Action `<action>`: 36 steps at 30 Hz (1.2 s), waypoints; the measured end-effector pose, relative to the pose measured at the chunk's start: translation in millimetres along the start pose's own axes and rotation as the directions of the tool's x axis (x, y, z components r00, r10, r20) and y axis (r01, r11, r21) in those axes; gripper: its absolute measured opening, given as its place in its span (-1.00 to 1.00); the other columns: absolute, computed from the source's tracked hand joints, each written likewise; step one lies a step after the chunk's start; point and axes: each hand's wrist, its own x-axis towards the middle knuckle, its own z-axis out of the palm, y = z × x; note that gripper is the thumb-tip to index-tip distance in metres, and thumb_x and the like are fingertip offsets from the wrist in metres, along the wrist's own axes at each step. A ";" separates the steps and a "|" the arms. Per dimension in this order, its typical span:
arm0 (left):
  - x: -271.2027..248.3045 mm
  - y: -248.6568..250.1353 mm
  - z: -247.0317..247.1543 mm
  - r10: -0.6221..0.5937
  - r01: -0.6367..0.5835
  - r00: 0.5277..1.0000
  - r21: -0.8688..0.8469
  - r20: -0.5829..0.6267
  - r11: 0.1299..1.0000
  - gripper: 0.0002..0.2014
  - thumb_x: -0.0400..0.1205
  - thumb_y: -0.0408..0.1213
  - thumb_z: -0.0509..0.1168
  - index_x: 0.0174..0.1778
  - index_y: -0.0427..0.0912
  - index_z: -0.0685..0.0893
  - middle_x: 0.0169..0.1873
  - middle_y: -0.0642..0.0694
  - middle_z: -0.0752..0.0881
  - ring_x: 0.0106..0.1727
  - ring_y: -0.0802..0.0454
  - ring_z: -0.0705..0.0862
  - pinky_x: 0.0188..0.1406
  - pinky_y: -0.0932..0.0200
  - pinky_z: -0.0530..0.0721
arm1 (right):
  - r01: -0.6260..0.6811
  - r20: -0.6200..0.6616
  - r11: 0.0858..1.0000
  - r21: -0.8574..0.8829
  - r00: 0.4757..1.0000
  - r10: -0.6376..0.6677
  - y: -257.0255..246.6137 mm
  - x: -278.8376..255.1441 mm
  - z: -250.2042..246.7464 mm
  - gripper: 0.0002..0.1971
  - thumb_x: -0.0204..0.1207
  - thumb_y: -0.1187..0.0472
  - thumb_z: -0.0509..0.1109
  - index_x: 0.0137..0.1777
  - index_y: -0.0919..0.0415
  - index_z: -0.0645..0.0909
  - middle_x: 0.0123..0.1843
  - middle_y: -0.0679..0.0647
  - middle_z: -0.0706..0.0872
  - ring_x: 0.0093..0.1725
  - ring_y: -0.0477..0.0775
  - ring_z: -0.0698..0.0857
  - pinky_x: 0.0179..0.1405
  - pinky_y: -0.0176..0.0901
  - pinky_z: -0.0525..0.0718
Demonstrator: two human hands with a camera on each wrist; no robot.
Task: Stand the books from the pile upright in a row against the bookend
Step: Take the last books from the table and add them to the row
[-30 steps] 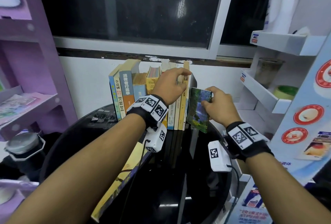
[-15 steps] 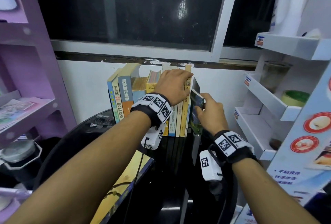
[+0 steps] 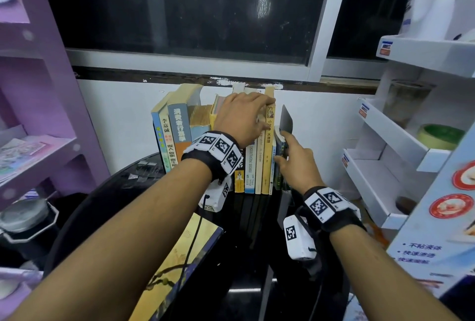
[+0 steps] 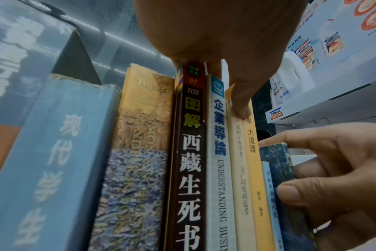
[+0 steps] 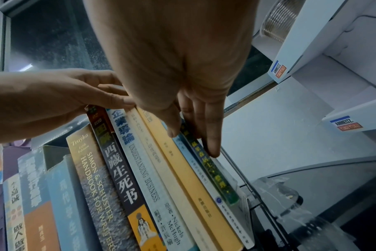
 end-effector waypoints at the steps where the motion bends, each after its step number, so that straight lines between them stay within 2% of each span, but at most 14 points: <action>1: -0.1 -0.5 0.0 -0.003 0.003 1.000 -0.006 -0.004 1.000 -0.49 0.55 -0.01 0.39 0.43 0.13 0.48 0.39 0.11 0.58 0.37 0.05 0.51 0.46 0.06 0.23 | -0.001 -0.004 1.000 -0.005 1.000 0.000 1.3 1.4 0.5 -0.43 0.65 0.29 0.34 0.60 -0.03 0.29 0.22 0.23 0.72 0.13 0.21 0.76 0.14 0.07 0.74; 9: -3.3 -2.2 2.5 -0.012 0.010 1.000 -0.052 -0.024 0.999 -0.49 0.53 -0.02 0.42 0.41 0.11 0.51 0.35 0.11 0.60 0.29 0.04 0.51 0.39 0.10 0.24 | -0.013 0.045 0.999 0.045 0.999 0.011 10.2 11.8 6.3 -0.39 0.64 0.36 0.34 0.60 -0.08 0.27 0.21 0.21 0.71 0.05 0.11 0.77 0.11 0.05 0.78; 13: -2.9 -2.6 3.3 -0.013 0.012 1.000 -0.044 -0.026 0.999 -0.49 0.53 -0.01 0.42 0.41 0.12 0.52 0.34 0.12 0.61 0.29 0.05 0.51 0.37 0.12 0.23 | -0.005 0.063 0.998 0.055 0.998 0.002 10.5 13.4 5.3 -0.37 0.63 0.40 0.34 0.62 -0.03 0.26 0.21 0.18 0.72 0.00 0.02 0.71 0.12 0.03 0.77; 18: -3.3 -2.5 5.1 -0.017 0.016 0.999 -0.048 -0.030 0.999 -0.49 0.53 -0.01 0.42 0.41 0.13 0.51 0.33 0.12 0.61 0.28 0.05 0.51 0.37 0.13 0.23 | 0.004 0.087 0.998 0.060 0.996 -0.009 13.2 12.7 4.3 -0.37 0.62 0.41 0.35 0.60 -0.02 0.27 0.25 0.17 0.71 0.16 0.12 0.75 0.14 0.09 0.77; 23: -3.2 -2.8 4.7 -0.023 0.022 0.999 -0.052 -0.024 0.998 -0.50 0.54 -0.01 0.41 0.41 0.13 0.51 0.35 0.11 0.60 0.30 0.03 0.50 0.38 0.12 0.22 | -0.003 0.101 0.998 0.063 0.995 -0.003 17.4 14.4 7.2 -0.37 0.61 0.42 0.35 0.60 -0.02 0.27 0.24 0.20 0.70 0.13 0.15 0.75 0.05 0.12 0.80; 31: -3.6 -3.2 6.3 -0.022 0.020 0.999 -0.066 -0.036 0.998 -0.51 0.53 -0.02 0.42 0.40 0.11 0.53 0.34 0.09 0.61 0.30 0.03 0.50 0.41 0.09 0.22 | 0.002 0.111 0.998 0.065 0.994 -0.009 28.6 9.3 14.6 -0.42 0.61 0.43 0.34 0.55 0.00 0.31 0.23 0.18 0.72 0.15 0.14 0.75 0.12 0.17 0.77; 36: -3.1 -3.8 7.9 -0.015 0.012 0.999 -0.065 -0.044 0.998 -0.49 0.51 -0.03 0.44 0.39 0.10 0.54 0.32 0.09 0.63 0.29 0.01 0.52 0.38 0.10 0.24 | 0.000 0.101 0.998 0.055 0.995 -0.006 32.0 14.2 18.2 -0.40 0.59 0.44 0.36 0.53 -0.05 0.32 0.13 0.14 0.73 0.10 0.15 0.77 0.09 0.19 0.78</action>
